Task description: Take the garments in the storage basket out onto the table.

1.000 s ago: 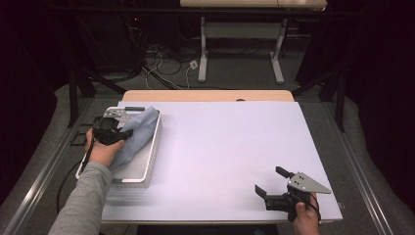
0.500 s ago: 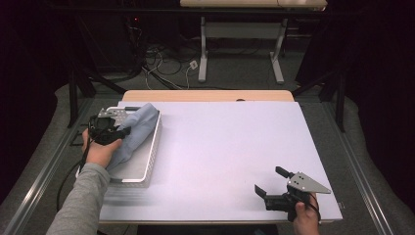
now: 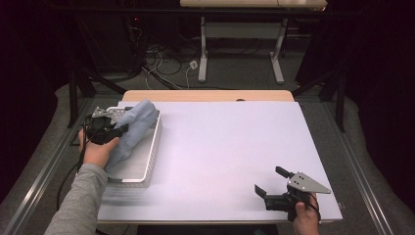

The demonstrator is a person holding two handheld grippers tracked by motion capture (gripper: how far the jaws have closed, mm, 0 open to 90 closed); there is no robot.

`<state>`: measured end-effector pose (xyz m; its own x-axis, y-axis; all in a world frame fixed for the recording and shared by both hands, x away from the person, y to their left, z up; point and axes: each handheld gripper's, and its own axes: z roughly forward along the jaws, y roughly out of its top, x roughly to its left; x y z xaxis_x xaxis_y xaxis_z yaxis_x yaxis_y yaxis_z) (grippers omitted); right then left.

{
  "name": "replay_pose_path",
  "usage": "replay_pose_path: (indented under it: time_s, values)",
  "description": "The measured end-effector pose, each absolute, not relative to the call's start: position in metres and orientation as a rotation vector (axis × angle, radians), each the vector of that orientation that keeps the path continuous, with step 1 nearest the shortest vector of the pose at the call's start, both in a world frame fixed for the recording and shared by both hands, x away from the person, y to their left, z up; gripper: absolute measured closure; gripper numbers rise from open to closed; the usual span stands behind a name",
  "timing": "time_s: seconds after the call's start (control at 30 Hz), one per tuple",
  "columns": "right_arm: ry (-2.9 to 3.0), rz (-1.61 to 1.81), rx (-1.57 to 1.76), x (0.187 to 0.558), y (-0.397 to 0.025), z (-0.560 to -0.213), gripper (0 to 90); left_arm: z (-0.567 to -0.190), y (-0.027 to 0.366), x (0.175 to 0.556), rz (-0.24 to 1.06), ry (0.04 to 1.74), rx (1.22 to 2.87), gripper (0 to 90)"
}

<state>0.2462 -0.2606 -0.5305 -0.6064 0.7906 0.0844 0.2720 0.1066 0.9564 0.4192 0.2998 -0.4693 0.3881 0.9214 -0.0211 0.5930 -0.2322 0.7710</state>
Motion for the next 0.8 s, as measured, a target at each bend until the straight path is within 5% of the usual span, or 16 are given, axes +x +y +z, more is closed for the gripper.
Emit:
replay_pose_path:
  time_s: [0.8]
  values:
    - [1.945, 1.510, 1.033, 0.247, -0.261, -0.531, 0.4, -0.440, 0.301, 0.411, 0.631, 1.244, 1.852, 70.5]
